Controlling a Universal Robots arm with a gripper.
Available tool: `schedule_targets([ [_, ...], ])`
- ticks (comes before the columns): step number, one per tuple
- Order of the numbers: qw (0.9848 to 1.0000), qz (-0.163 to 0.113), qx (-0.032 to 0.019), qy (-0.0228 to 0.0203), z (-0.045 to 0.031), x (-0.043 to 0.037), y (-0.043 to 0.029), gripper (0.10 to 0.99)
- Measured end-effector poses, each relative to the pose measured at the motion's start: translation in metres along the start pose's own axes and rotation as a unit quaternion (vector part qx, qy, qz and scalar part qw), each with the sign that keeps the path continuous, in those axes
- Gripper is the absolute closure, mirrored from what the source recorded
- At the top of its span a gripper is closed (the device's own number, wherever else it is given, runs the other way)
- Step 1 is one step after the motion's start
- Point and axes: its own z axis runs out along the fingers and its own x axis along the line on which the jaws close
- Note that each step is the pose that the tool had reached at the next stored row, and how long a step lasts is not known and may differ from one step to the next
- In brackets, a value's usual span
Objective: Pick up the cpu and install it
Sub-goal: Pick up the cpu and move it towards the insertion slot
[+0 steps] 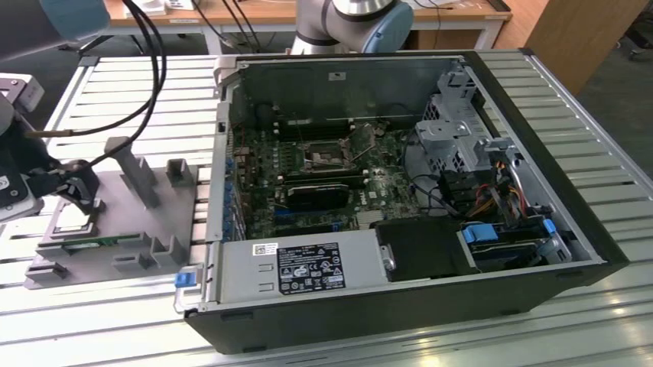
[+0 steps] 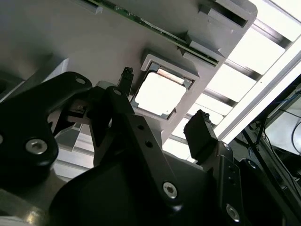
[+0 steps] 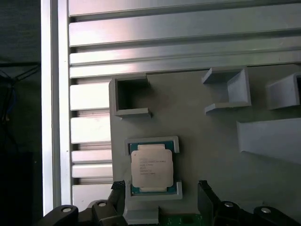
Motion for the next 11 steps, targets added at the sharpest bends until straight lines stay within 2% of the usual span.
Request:
schedule_targets([
  [2,1.0,0.0,-0.0024,0.0,0.0028,-0.0001,-0.0001,0.369],
  [11,1.0,0.0,-0.0025,-0.0016,0.0063,-0.0004,-0.0006,0.369],
])
